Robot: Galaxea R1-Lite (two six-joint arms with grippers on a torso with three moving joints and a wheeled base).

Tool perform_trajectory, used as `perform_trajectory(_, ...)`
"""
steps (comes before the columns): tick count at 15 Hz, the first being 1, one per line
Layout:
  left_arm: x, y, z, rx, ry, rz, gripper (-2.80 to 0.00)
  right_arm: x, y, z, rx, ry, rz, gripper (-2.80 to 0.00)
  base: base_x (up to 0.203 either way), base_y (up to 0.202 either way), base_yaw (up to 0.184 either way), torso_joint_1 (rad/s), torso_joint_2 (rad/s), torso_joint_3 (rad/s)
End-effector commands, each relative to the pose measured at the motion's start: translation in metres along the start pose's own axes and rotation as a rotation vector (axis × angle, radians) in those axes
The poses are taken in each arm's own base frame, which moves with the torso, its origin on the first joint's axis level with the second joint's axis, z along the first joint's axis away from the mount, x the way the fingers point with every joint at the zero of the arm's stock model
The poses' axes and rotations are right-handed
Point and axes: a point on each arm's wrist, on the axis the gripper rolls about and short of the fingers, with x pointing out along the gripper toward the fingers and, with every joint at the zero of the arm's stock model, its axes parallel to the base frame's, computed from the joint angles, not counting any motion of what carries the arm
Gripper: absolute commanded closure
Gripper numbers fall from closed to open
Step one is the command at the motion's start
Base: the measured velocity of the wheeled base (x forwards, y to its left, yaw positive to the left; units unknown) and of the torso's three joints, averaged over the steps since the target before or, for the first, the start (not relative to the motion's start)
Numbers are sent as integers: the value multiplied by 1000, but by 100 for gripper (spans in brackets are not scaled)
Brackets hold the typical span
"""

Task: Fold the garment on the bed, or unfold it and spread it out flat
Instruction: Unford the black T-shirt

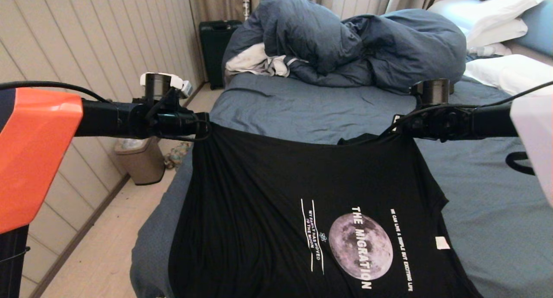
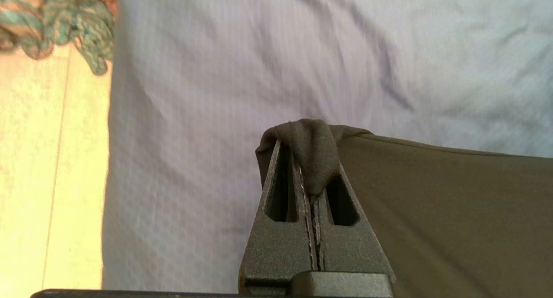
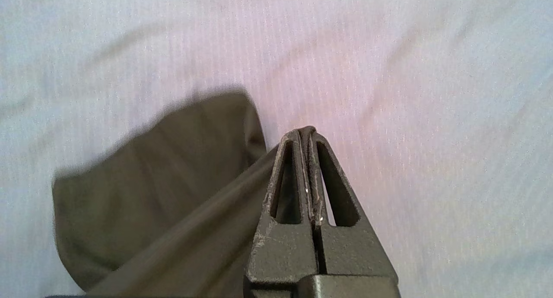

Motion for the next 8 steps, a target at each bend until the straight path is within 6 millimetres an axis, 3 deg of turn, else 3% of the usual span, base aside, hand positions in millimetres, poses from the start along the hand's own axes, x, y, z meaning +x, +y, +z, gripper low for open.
perform_trajectory(1,5,2,6,-1,-16,2,0,12,5,-1,-1,-18,-14,0,0,0,0,0,0,0)
perform_trajectory(8,2,3,23,17,-98,37,0,18,21,15,-14,-257,-158,0,0,0,0,0,0,0)
